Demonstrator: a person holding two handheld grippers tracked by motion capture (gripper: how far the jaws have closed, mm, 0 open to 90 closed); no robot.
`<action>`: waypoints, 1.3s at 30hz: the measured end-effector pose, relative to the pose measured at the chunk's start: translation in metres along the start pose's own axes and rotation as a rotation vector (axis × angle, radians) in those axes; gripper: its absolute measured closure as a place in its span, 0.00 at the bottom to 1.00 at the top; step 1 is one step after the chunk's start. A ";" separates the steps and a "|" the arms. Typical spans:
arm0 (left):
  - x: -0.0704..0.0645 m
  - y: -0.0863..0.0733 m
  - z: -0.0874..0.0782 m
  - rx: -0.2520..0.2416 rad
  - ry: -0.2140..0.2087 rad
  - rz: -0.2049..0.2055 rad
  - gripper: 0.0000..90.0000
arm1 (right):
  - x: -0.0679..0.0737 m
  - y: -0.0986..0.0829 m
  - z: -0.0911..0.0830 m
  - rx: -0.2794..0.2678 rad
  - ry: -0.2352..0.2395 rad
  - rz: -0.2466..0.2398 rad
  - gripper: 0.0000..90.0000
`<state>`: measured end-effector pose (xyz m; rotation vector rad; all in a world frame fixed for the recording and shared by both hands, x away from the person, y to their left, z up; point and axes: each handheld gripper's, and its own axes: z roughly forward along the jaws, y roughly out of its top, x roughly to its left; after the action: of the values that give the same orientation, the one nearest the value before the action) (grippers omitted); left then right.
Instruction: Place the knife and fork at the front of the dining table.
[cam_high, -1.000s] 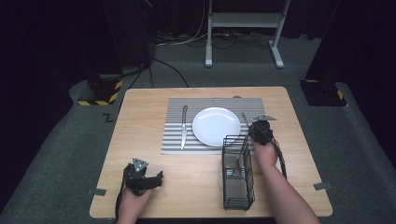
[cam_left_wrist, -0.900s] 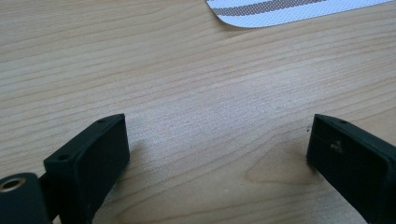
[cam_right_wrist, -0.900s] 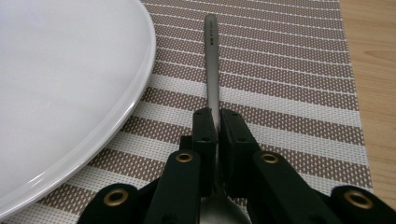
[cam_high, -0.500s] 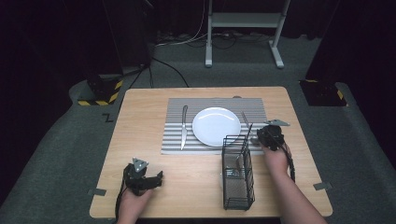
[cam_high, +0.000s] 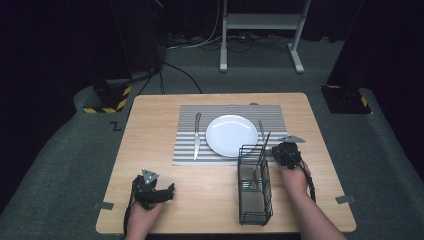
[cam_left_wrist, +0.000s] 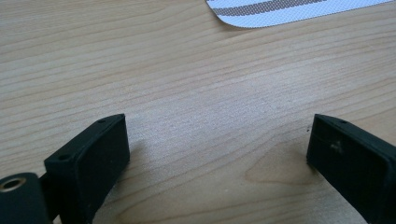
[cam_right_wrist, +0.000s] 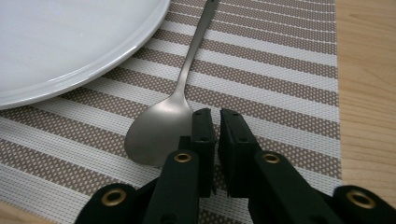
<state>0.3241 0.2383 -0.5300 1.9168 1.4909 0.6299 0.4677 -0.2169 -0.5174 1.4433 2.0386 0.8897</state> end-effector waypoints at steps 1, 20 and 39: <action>0.000 0.000 0.000 0.001 -0.001 0.000 0.06 | 0.002 0.000 0.000 0.000 0.000 -0.004 0.93; 0.000 0.000 0.000 0.001 0.001 0.000 0.07 | 0.028 0.004 -0.117 -0.419 0.124 0.032 0.65; 0.000 0.000 0.000 0.001 0.000 0.000 0.07 | 0.040 0.031 -0.097 -0.452 0.298 0.141 0.69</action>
<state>0.3238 0.2383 -0.5299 1.9177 1.4917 0.6287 0.4061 -0.1943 -0.4298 1.2661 1.7798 1.5878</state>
